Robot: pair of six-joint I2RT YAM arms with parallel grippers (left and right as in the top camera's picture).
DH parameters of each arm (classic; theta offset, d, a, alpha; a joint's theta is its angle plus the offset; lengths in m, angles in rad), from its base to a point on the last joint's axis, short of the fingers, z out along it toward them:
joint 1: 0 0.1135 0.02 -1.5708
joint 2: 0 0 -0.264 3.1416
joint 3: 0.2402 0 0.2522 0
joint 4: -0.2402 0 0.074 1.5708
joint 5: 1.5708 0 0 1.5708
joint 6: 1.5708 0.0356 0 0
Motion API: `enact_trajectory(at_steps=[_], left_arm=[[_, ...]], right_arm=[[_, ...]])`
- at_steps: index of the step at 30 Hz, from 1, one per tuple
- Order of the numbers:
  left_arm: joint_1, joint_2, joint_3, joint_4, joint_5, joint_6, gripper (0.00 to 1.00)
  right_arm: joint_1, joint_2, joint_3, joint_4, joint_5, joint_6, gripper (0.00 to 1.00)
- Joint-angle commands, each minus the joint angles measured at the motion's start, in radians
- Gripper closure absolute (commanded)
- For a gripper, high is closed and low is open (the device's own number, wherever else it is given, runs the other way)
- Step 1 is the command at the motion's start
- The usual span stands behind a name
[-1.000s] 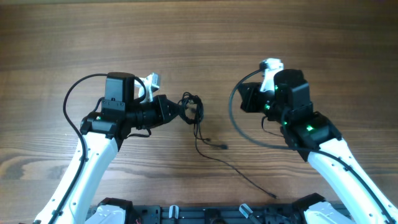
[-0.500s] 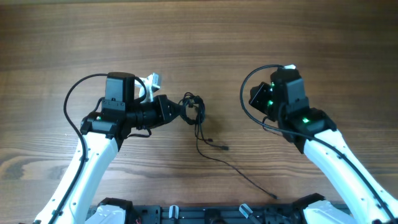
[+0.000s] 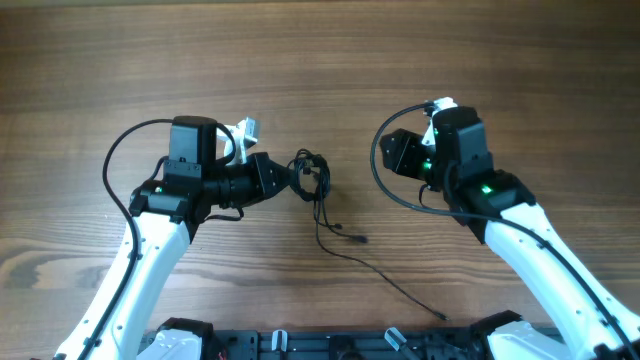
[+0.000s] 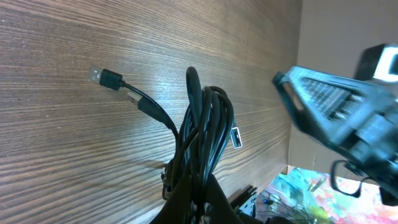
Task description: Untangle cables
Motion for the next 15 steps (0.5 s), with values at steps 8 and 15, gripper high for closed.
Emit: enact_trajectory(at_steps=[8, 15], left_arm=[[0.003, -0.002, -0.003, 0.012, 0.013, -0.08, 0.96], [0.003, -0.002, -0.003, 0.021, 0.013, -0.105, 0.96]], right_arm=[[-0.001, -0.015, -0.004, 0.243, -0.149, -0.042, 0.13], [-0.001, -0.011, -0.004, 0.339, -0.073, -0.021, 0.05]])
